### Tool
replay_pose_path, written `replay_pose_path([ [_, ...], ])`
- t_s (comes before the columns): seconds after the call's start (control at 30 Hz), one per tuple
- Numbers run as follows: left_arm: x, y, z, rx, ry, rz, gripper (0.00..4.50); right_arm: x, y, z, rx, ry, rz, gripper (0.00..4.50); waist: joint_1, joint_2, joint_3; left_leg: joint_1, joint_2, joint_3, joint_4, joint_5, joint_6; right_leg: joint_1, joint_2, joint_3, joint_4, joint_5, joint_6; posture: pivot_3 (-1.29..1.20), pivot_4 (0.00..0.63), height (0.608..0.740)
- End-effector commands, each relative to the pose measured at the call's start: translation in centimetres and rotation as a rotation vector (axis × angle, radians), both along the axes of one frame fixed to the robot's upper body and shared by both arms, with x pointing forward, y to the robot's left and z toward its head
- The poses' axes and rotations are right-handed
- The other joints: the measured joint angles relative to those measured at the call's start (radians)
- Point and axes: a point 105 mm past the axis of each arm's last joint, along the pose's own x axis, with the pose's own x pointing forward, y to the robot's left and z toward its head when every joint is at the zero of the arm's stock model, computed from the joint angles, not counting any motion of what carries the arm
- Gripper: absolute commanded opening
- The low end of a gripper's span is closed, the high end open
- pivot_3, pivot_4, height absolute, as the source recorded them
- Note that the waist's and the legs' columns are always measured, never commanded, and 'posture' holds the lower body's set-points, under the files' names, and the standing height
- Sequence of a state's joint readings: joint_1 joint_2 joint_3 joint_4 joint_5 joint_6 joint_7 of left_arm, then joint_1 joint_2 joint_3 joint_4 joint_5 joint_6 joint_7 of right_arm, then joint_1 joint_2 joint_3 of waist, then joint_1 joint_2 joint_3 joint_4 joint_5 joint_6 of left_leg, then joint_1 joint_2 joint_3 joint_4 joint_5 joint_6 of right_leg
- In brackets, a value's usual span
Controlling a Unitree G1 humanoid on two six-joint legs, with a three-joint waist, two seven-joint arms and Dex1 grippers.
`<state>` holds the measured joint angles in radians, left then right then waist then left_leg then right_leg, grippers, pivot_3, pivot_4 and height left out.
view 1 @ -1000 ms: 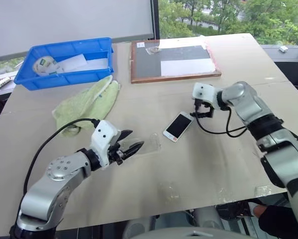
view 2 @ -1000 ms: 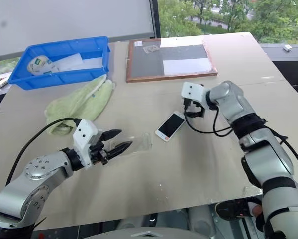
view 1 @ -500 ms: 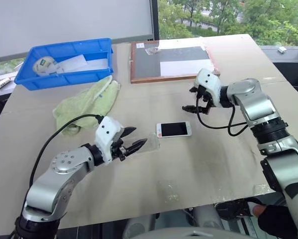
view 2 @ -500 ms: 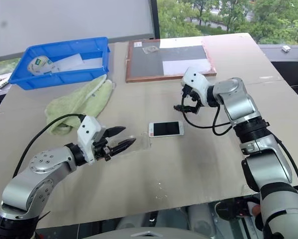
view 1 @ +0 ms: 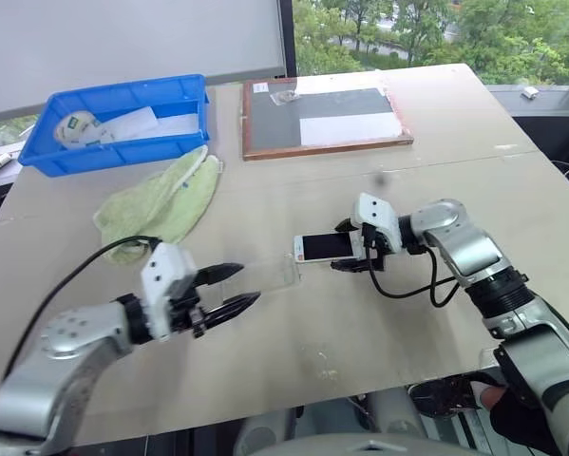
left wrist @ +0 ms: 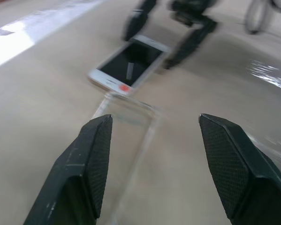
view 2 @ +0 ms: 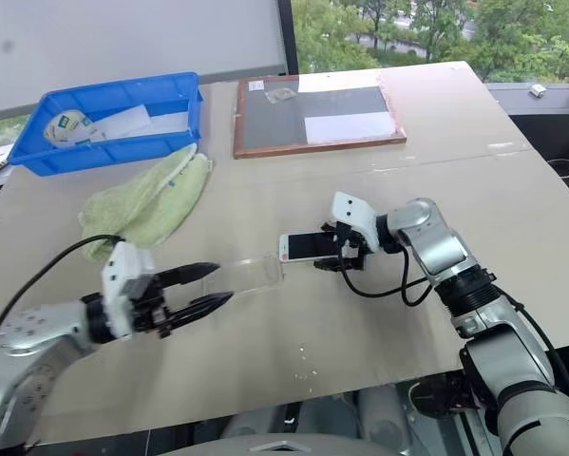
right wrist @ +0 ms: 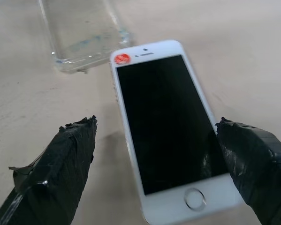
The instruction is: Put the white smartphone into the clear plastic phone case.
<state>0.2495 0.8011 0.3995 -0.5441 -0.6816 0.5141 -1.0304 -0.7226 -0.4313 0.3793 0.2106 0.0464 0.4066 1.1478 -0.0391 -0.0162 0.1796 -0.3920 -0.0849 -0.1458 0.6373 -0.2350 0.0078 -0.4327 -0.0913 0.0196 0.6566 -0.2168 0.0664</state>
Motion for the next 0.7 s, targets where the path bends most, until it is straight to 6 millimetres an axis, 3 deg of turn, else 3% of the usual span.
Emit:
replay_pose_path([
  [0.03, -0.2, 1.2, 1.6, -0.018, -0.041, -0.017, 4.16, 0.7, 0.7, 1.0, 0.018, -0.064, -0.006, 4.50, 0.000, 0.000, 0.000, 0.000, 0.000, 0.000, 0.000, 0.000, 0.000, 0.000, 0.000, 0.000, 0.000, 0.000, 0.000, 0.00, 0.150, 0.740],
  [0.07, -0.1, 1.6, 1.7, -0.010, -0.045, -0.007, 4.46, 0.7, 0.9, 0.9, 0.016, -0.067, -0.008, 4.50, 0.001, 0.000, 0.000, 0.000, 0.000, 0.000, 0.000, 0.000, 0.000, 0.000, 0.000, 0.000, 0.000, 0.000, 0.000, 0.00, 0.150, 0.740],
  [0.23, -0.2, 2.7, 1.5, 0.015, -0.033, 0.021, 4.46, 1.1, 1.1, -0.1, -0.025, -0.073, -0.015, 4.50, -0.001, 0.000, 0.000, 0.000, 0.000, 0.001, 0.000, 0.000, -0.002, 0.000, 0.000, 0.001, -0.001, 0.000, -0.001, 0.00, 0.150, 0.740],
  [0.4, -0.3, 3.0, 1.4, 0.001, -0.016, 0.025, 4.46, 1.4, -0.1, -2.7, -0.130, -0.008, -0.024, 4.50, -0.002, 0.000, 0.000, 0.001, 0.001, 0.001, 0.000, -0.001, -0.002, 0.000, 0.001, 0.002, -0.001, 0.000, -0.001, 0.00, 0.150, 0.740],
  [0.5, -0.3, 3.4, 0.8, 0.013, 0.002, 0.031, 4.50, 1.4, -0.9, -3.4, -0.158, 0.024, -0.025, 3.72, -0.001, 0.000, 0.000, 0.008, 0.001, 0.001, -0.001, -0.001, -0.001, 0.007, 0.002, 0.002, -0.001, 0.000, -0.001, 0.00, 0.150, 0.740],
  [0.57, 0.0, 4.0, 0.1, 0.023, 0.012, 0.070, 4.50, 1.1, -1.1, -3.4, -0.157, 0.025, -0.008, 2.94, 0.003, 0.000, -0.001, 0.013, 0.001, 0.000, -0.001, -0.001, -0.001, 0.013, 0.002, 0.001, -0.002, 0.000, 0.000, 0.00, 0.150, 0.740],
  [0.7, 1.0, 5.9, -1.9, 0.041, 0.041, 0.179, 4.50, 0.7, -1.1, -2.1, -0.098, 0.014, 0.001, 2.79, 0.008, 0.000, -0.001, 0.014, 0.001, -0.001, -0.001, -0.001, -0.001, 0.016, 0.002, -0.001, -0.004, 0.000, 0.000, 0.00, 0.150, 0.740],
])
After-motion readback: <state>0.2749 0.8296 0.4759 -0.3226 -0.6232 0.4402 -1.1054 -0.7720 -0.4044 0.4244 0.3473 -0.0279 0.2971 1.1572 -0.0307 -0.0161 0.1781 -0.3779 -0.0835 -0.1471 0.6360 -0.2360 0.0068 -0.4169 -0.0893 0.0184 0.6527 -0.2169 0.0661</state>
